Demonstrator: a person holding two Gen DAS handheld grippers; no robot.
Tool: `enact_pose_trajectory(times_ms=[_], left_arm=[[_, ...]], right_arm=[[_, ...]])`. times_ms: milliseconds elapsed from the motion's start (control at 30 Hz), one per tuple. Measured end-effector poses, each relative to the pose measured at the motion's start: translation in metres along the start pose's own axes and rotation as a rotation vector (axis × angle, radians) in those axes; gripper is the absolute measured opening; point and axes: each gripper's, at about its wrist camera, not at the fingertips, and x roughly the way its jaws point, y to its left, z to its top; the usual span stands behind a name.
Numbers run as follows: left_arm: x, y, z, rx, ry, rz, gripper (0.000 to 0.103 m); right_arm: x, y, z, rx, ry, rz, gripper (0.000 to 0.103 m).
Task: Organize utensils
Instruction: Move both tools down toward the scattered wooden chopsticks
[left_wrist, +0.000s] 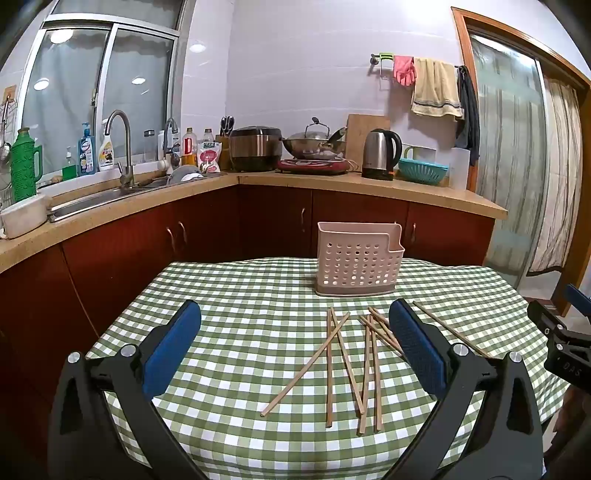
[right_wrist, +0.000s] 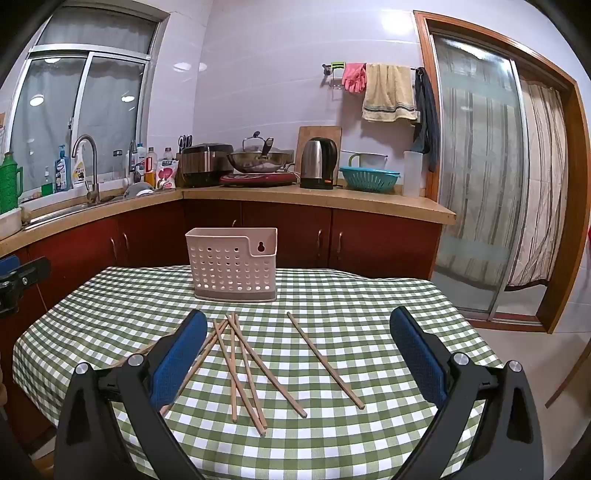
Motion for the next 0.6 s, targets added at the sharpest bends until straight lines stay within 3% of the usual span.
enact_pose_trajectory(times_ms=[600], left_arm=[[0.0023,0.0017,-0.0019,0.005,0.007,-0.012,0.099]], right_arm=[[0.0000,-0.0002,0.0007,0.002,-0.016,0.000,0.097]])
